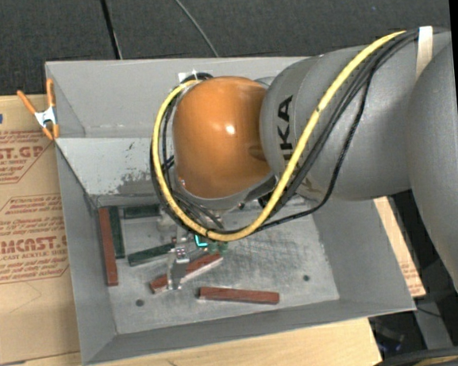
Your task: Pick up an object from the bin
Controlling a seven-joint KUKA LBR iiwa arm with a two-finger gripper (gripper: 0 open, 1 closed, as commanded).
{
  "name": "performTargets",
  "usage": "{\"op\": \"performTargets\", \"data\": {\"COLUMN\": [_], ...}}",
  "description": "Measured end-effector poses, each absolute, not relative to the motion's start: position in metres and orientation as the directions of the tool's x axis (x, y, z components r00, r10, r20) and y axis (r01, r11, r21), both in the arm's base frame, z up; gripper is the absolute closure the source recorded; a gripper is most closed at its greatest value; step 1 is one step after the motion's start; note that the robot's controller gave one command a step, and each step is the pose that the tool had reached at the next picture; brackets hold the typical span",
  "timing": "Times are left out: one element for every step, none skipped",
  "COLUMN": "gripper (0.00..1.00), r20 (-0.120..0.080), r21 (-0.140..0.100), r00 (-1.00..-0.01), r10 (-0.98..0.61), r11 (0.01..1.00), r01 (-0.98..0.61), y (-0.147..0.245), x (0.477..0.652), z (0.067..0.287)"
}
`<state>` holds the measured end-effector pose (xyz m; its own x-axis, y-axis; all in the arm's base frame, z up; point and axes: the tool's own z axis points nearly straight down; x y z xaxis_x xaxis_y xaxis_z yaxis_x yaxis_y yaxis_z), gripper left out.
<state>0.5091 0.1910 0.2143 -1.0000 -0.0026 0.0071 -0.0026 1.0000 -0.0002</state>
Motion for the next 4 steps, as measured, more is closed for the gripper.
{"op": "performTargets", "data": {"gripper": [0.0,0.0,0.0,0.0], "r20": [-0.001,-0.006,0.003,-0.001], "r21": [0.001,0.001,-0.001,0.001], "r00": [-1.0,-0.998,-0.995,-0.995], "r10": [-0.001,-0.068,-0.097,0.099], "r11": [1.0,0.998,0.995,0.995], "r01": [-0.001,-0.068,-0.097,0.099], "y": [0.19,0.151,0.148,0.168], "x": [0.511,0.536,0.546,0.582], "z": [0.219,0.13,0.115,0.129]}}
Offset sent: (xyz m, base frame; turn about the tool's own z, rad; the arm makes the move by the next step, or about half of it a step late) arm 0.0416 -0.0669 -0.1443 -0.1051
